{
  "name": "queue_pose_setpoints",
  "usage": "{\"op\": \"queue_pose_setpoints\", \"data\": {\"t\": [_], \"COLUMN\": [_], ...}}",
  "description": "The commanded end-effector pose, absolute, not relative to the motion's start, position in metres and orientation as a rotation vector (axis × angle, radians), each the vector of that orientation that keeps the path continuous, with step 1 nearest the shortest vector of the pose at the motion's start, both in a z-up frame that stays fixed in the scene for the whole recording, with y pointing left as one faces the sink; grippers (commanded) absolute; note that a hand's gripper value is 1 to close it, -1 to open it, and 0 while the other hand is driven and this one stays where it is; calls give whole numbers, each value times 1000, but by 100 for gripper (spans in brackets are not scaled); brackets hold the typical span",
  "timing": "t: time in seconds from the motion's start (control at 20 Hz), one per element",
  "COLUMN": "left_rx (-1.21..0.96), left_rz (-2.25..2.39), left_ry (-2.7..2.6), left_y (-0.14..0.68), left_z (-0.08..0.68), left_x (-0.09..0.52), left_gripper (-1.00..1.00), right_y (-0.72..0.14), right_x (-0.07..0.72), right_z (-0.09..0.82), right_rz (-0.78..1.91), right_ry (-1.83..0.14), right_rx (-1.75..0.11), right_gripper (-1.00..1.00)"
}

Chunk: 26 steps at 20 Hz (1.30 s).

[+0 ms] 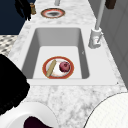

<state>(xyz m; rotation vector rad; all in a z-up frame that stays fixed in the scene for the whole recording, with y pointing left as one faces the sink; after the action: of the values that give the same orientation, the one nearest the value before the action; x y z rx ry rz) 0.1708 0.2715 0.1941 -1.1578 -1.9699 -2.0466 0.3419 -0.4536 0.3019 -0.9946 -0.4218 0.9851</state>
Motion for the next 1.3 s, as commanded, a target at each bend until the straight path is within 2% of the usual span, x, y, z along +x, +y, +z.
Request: {"op": "queue_pose_setpoints", "data": {"t": [0.0, 1.25], "left_rx": [-1158, -1158], "left_rz": [-2047, -2047], "left_ry": [-1970, -1970], "left_y": [272, 272], "left_z": [194, 194], "left_x": [171, 171], "left_gripper": [0, 0], "right_y": [-444, -391], "right_x": [342, 324], "right_z": [320, 422], "right_rz": [1075, 1117], "right_ry": [-465, -515], "right_rx": [-989, -969], "right_gripper": [100, 100]}}
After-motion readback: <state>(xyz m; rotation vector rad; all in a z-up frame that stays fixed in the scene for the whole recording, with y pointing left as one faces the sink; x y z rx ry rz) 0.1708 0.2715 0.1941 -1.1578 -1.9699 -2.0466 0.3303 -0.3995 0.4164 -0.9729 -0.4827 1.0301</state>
